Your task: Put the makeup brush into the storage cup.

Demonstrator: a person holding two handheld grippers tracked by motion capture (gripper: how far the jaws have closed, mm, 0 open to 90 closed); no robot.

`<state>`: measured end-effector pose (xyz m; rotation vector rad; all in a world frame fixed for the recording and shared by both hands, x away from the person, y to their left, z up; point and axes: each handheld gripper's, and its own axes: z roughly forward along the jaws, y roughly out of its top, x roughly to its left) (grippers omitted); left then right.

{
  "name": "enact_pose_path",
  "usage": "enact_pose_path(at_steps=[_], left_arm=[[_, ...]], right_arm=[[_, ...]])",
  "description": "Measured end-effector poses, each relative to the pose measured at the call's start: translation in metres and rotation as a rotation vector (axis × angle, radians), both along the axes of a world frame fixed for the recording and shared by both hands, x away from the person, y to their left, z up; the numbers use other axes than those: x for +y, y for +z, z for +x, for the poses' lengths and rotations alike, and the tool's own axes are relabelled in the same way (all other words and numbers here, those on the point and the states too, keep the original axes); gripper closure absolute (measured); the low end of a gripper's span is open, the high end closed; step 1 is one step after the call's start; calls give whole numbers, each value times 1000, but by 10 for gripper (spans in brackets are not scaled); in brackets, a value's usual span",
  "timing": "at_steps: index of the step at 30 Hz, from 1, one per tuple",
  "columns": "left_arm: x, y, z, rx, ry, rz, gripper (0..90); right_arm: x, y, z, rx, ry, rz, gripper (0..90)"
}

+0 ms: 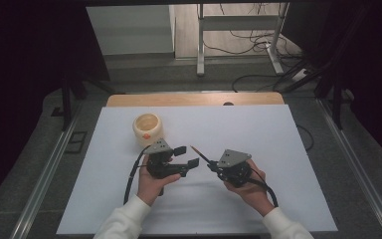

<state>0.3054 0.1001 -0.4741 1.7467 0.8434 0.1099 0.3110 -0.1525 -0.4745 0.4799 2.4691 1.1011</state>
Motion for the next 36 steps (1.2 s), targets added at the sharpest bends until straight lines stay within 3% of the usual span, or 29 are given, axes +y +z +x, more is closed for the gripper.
enact_pose_path(at_steps=[12,24,29,36], left_arm=[[-4,-2,2,9,-23,-24,399],[-5,-4,5,23,-32,-84,747],[-4,-5,5,41,-54,-113,802],[-5,-4,3,39,-70,-120,835]], right_arm=[[5,-2,-1,0,9,2,846],[12,-5,-3,6,24,18,846],[14,-6,-4,9,32,15,845],[14,-7,-3,16,33,13,841]])
